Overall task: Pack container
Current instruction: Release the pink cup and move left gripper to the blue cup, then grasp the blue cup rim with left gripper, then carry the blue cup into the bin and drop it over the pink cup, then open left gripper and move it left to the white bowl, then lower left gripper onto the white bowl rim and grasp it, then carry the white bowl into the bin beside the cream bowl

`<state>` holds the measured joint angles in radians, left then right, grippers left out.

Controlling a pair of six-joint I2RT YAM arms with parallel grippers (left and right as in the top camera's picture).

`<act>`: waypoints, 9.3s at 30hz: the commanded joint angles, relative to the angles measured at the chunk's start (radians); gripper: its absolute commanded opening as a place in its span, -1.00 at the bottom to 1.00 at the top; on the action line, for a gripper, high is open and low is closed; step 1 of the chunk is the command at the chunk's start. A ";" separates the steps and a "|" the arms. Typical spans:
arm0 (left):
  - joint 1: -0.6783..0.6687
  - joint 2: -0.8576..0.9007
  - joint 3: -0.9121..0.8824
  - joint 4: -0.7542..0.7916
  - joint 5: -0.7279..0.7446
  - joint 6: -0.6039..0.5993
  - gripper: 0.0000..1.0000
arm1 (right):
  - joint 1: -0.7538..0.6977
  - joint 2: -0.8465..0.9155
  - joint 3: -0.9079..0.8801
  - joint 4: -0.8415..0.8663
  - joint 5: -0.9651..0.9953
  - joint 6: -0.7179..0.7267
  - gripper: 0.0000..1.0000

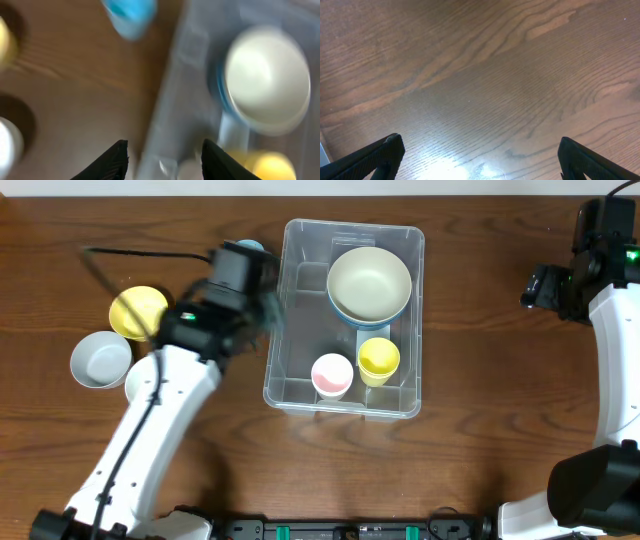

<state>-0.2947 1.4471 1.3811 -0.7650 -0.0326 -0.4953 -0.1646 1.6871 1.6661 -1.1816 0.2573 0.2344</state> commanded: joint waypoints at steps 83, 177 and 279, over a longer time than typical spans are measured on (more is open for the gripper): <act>0.285 0.445 0.025 0.508 0.101 -0.047 -0.88 | -0.005 -0.016 0.013 0.000 0.000 0.016 0.99; 0.223 -0.040 -0.143 -0.246 -0.189 0.162 0.84 | -0.005 -0.016 0.013 0.000 0.000 0.016 0.98; 0.304 -0.225 -0.267 0.107 0.340 0.174 -0.88 | -0.005 -0.016 0.013 0.000 0.000 0.016 0.98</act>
<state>0.0597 1.2858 1.0679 -0.6750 0.2432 -0.3244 -0.1646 1.6871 1.6661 -1.1820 0.2577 0.2344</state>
